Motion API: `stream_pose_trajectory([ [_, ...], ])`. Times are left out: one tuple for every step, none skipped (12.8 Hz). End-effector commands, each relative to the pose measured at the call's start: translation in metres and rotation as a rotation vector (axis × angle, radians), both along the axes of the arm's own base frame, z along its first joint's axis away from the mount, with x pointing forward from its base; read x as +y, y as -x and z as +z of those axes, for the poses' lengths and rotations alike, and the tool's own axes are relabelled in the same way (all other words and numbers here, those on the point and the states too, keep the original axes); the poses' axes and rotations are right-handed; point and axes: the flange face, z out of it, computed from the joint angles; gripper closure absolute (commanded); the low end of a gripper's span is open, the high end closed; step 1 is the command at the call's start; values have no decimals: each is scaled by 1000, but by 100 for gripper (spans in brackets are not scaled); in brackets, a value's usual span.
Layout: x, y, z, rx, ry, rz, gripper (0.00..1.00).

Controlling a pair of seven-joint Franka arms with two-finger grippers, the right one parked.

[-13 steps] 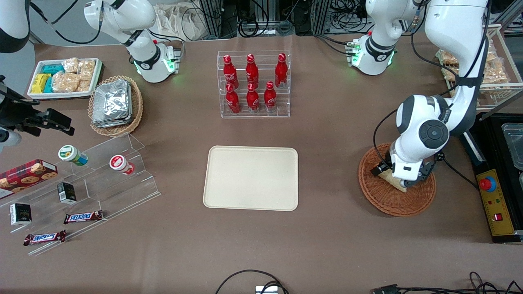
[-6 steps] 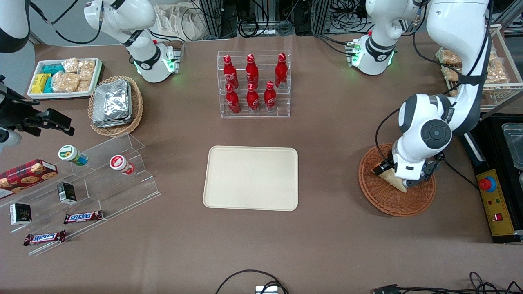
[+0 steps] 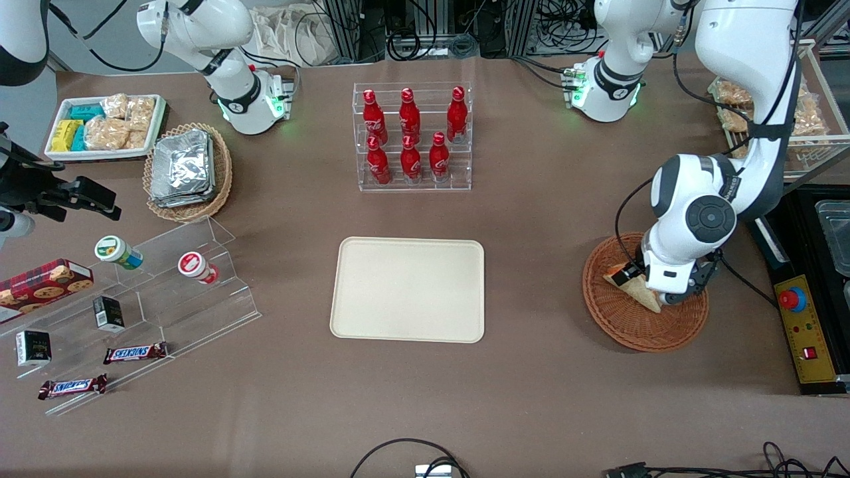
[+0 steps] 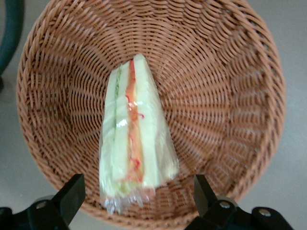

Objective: Place sandwich from basket to tray
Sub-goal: 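Lower the open left gripper over the wrapped sandwich in the basket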

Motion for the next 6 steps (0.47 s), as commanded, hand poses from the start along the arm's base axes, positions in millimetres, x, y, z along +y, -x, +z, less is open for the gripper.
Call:
stream_pose_trajectory([
  [14, 5, -21, -35, -12, 22, 0],
  [13, 4, -25, -31, -12, 23, 0],
  [12, 3, -24, -36, -11, 27, 0],
  [10, 1, -23, -40, -10, 36, 26],
  [10, -1, -20, -49, -9, 40, 72],
  [8, -3, -18, -63, -6, 36, 100],
])
